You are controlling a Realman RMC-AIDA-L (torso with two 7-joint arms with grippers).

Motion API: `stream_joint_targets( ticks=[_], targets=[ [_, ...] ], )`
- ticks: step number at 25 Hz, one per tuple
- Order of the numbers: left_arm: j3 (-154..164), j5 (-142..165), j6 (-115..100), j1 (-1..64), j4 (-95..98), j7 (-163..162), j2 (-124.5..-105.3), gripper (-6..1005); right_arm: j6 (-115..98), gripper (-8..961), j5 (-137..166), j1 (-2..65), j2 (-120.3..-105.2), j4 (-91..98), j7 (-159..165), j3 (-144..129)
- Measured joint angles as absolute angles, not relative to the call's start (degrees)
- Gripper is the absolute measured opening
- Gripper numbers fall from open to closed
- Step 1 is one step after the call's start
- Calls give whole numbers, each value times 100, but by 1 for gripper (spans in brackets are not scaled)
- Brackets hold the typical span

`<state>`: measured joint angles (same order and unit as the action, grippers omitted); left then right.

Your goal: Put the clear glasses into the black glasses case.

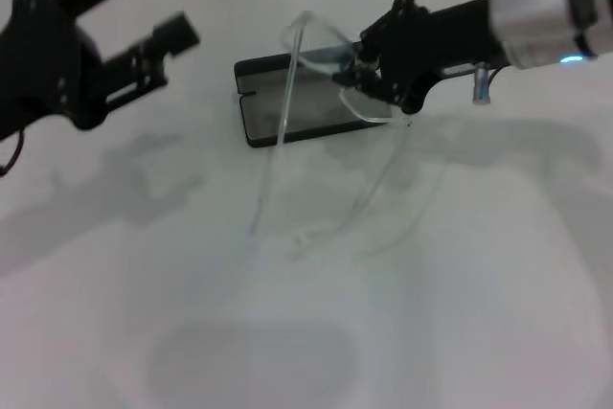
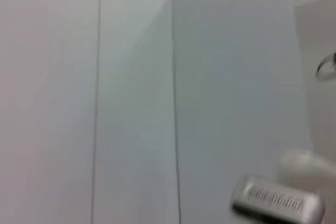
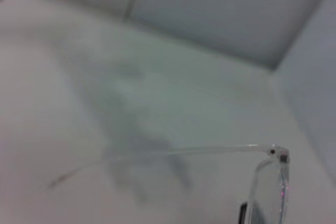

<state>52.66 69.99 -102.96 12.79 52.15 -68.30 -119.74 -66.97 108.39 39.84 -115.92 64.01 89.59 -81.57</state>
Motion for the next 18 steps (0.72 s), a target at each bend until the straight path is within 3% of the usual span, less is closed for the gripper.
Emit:
stream_joint_targets(
  ticks=[2, 8, 18],
  targets=[
    [5420, 6740, -10298, 1413, 5157, -6723, -11973, 740, -6792, 112, 10257, 3902, -11580, 6071, 8949, -7949],
    [5709, 6579, -10275, 2097, 4716, -6485, -11971, 502, -7457, 112, 9136, 3898, -11566, 4998, 8855, -7498],
    [5862, 6878, -10182, 2748, 4108, -6319, -11966, 306, -7667, 112, 8400, 3874, -11600, 4191, 8574, -7475]
  ],
)
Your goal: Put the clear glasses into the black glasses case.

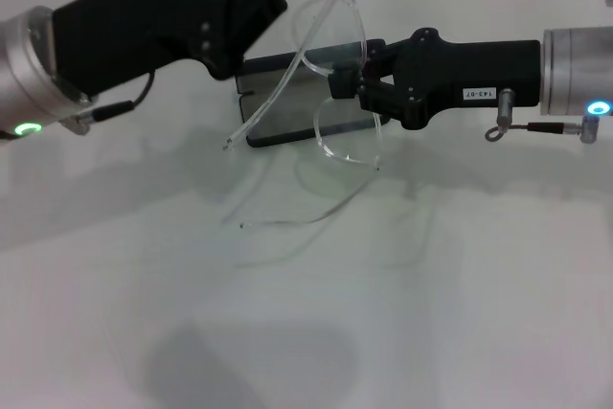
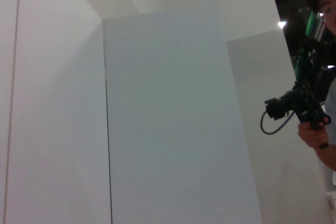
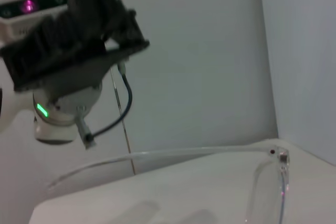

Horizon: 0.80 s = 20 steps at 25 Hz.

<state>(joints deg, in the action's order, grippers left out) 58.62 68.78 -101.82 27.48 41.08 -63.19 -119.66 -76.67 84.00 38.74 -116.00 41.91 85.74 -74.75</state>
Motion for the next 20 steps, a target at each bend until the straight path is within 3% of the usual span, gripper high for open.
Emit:
stream_joint_targets(
  ticks=[1, 3, 20],
  targets=[
    [5899, 6904, -10159, 2753, 4090, -6316, -11968, 286, -7668, 112, 8339, 3873, -11602, 4142, 8539, -7480],
    [6066, 6947, -10098, 2757, 4045, -6283, -11969, 47, -7669, 112, 8245, 3873, -11604, 4044, 8462, -7481],
    [6364, 6915, -9993, 2843, 3438, -6065, -11999, 51, -7847, 112, 7728, 3885, -11619, 3871, 8230, -7544]
  ],
)
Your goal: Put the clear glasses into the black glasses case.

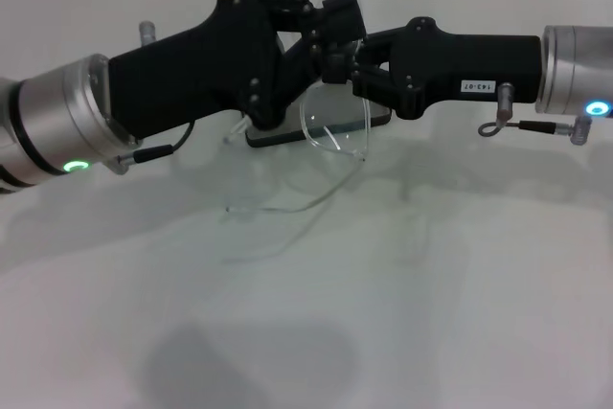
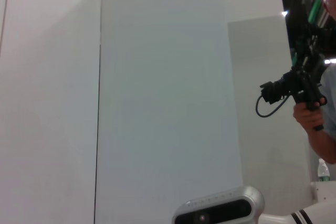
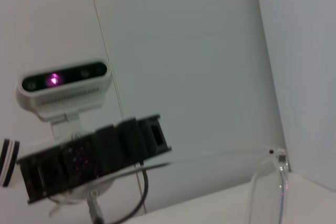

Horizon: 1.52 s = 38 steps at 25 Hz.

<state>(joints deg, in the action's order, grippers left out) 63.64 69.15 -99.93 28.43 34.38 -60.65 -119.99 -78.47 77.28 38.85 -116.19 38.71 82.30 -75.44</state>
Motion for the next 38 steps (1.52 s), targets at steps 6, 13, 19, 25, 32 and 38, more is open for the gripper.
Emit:
stream_joint_targets(
  ticks=[6, 13, 19, 25, 32, 38],
  targets=[
    [6651, 6694, -9995, 2933, 3195, -5981, -12019, 51, -7876, 112, 7479, 3875, -11619, 3842, 8130, -7671],
    [7094, 6358, -10000, 2943, 3173, -5945, -12019, 51, -7903, 112, 7293, 3877, -11619, 3840, 8104, -7834],
    [7188, 6344, -10002, 2946, 3164, -5934, -12030, 51, -7996, 112, 6979, 3859, -11619, 3843, 7990, -8020],
    [7196, 6314, -9997, 2969, 3024, -5933, -12032, 51, -8056, 112, 6948, 3854, -11619, 3883, 7989, -8029],
    [7198, 6291, -9993, 2987, 2972, -5931, -12041, 50, -8192, 111, 6759, 3844, -11619, 3866, 7815, -8025],
    [7199, 6270, -9993, 3043, 2827, -5808, -12042, 50, -8256, 111, 6717, 3831, -11619, 3856, 7765, -8024]
  ],
)
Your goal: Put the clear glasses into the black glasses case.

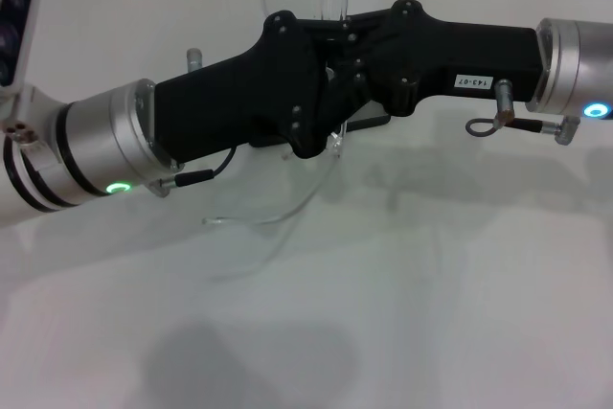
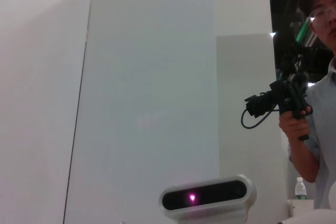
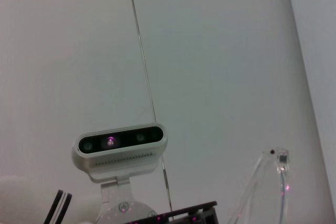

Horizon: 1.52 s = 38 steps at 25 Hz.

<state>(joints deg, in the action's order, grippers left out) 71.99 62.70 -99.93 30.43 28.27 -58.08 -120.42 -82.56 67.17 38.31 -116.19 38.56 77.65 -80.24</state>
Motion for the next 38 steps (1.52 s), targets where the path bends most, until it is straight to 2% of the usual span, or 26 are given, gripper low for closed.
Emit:
stream_joint_targets(
  ticks=[38],
  targets=[
    [7154, 6046, -9535, 2988, 2725, -5212, -12014, 50, -8160, 111, 6656, 3847, -11601, 3679, 7672, -8023]
  ],
)
